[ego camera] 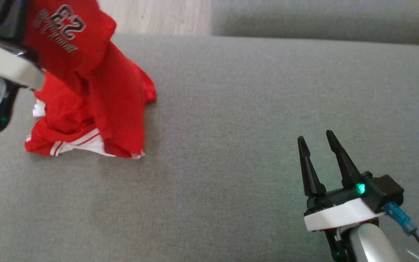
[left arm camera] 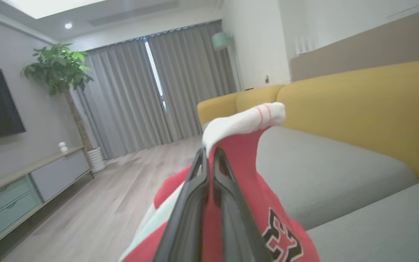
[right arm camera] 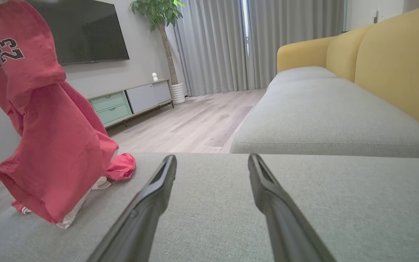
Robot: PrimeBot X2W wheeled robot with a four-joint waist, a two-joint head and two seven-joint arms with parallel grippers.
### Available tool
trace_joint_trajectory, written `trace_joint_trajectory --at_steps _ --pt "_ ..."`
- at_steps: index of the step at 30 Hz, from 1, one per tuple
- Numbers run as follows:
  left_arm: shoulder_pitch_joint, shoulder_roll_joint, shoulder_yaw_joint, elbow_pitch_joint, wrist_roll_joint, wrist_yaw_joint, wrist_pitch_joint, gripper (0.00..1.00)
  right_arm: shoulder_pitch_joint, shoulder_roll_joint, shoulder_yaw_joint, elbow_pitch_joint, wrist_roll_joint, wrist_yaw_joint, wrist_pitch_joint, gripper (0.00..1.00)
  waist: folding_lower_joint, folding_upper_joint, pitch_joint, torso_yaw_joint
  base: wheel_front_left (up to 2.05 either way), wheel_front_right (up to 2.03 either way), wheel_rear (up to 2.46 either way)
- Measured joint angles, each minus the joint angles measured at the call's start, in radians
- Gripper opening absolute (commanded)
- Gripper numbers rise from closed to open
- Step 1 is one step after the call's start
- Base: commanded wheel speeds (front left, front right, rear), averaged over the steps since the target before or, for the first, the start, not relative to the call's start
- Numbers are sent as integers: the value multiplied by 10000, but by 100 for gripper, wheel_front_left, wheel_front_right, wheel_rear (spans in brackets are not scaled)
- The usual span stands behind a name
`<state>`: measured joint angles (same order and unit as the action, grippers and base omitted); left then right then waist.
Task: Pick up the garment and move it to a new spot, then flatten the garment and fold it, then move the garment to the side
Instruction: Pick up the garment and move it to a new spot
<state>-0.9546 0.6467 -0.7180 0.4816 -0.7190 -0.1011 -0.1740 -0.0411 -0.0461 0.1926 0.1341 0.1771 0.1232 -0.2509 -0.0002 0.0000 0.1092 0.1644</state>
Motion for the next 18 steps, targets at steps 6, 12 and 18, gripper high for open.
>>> trace_joint_trajectory --at_steps 6,12,18 --pt "544 -259 -105 -2040 -430 502 612 0 57 2 69 -25 173 0 0 100 1 0 -383 -530 0 0 0" --pt "996 -562 -550 -3657 -464 901 1026 0 50 2 205 -81 343 0 0 100 1 0 -434 -1378 0 0 0" --pt "1003 -1030 -899 -4209 -451 1158 1379 0 -235 2 443 -259 533 0 0 100 2 0 -242 -2479 0 0 0"
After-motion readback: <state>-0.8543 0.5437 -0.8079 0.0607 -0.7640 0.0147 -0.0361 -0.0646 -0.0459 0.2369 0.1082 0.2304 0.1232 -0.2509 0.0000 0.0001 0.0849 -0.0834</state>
